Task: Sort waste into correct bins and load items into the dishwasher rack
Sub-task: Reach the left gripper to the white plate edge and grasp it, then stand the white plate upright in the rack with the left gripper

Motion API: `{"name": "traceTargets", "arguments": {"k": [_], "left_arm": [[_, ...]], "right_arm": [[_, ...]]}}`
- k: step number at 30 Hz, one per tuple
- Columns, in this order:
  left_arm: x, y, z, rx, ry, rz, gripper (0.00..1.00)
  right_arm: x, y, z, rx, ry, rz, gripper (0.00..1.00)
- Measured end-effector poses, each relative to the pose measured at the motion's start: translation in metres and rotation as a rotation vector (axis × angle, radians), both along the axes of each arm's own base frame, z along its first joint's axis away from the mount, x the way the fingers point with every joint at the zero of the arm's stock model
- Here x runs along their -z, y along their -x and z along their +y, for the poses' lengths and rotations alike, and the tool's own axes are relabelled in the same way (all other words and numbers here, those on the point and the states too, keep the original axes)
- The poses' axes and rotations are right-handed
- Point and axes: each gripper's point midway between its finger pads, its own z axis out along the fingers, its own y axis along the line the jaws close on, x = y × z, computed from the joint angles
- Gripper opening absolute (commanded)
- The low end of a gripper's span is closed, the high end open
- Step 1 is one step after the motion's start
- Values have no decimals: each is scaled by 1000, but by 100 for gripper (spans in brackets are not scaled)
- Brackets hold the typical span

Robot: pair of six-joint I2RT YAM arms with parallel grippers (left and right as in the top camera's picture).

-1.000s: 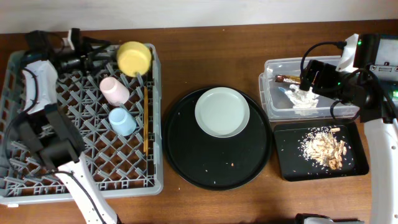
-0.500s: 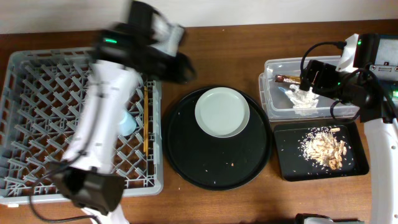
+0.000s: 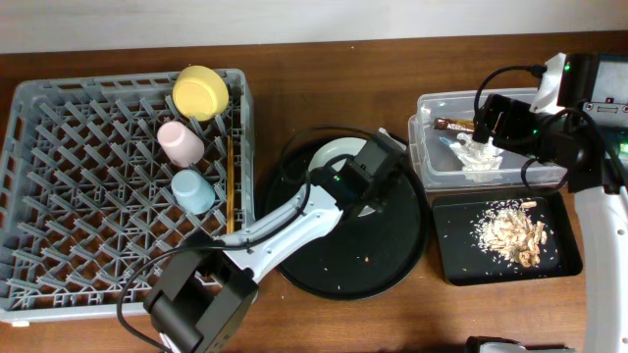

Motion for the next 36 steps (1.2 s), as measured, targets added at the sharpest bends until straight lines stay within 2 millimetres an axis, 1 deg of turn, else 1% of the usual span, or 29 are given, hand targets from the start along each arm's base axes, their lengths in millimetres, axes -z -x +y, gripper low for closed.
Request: {"name": "traceTargets", "arguments": {"k": [3, 4, 7, 8, 10, 11, 12, 13, 14, 16, 17, 21, 23, 25, 26, 27, 28, 29, 30, 31, 32, 33, 34, 35, 36], "left_arm": [[3, -3, -10, 16, 53, -18, 47], [8, -6, -17, 25, 70, -19, 47], [46, -1, -25, 50, 52, 30, 47], [56, 1, -26, 56, 43, 45, 47], [67, 6, -30, 70, 35, 59, 47], [72, 9, -31, 73, 28, 66, 42], [81, 12, -32, 79, 16, 77, 29], [82, 12, -36, 83, 22, 74, 12], [83, 14, -37, 85, 17, 72, 1], [84, 10, -32, 67, -2, 66, 0], [79, 8, -32, 56, -11, 45, 0], [80, 10, -29, 52, -35, 50, 0], [73, 15, -22, 50, -55, 64, 0], [45, 16, -18, 45, -33, 47, 0], [26, 17, -15, 35, -9, 39, 0], [-30, 14, -9, 9, 89, -7, 0], [-75, 12, -3, -6, 174, -50, 0], [-114, 15, 11, -20, 244, -75, 0], [-169, 18, 37, -43, 346, -120, 0], [-211, 20, 68, -73, 428, -153, 0], [-241, 18, 99, -112, 492, -181, 0], [-259, 18, 124, -133, 546, -188, 0], [-271, 14, 152, -158, 603, -178, 0], [-273, 8, 169, -175, 644, -151, 0], [-270, -2, 191, -197, 697, -98, 0]], "right_arm": [[0, 0, 0, 0, 0, 0, 99], [0, 0, 0, 0, 0, 1, 99], [0, 0, 0, 0, 0, 1, 99], [0, 0, 0, 0, 0, 0, 99], [0, 0, 0, 0, 0, 1, 99], [0, 0, 0, 0, 0, 1, 99], [0, 0, 0, 0, 0, 0, 99], [0, 0, 0, 0, 0, 0, 99], [0, 0, 0, 0, 0, 1, 99], [0, 0, 0, 0, 0, 1, 99], [0, 0, 0, 0, 0, 1, 99], [0, 0, 0, 0, 0, 1, 99], [0, 0, 0, 0, 0, 0, 99], [0, 0, 0, 0, -1, 1, 99], [0, 0, 0, 0, 0, 1, 99], [0, 0, 0, 0, -1, 1, 98], [0, 0, 0, 0, -1, 2, 99], [0, 0, 0, 0, 0, 1, 99], [0, 0, 0, 0, 0, 1, 99], [0, 0, 0, 0, 0, 1, 99], [0, 0, 0, 1, 0, 1, 99], [0, 0, 0, -1, 0, 1, 99], [0, 0, 0, 0, 0, 0, 99], [0, 0, 0, 0, 0, 1, 99], [0, 0, 0, -1, 0, 0, 99]]}}
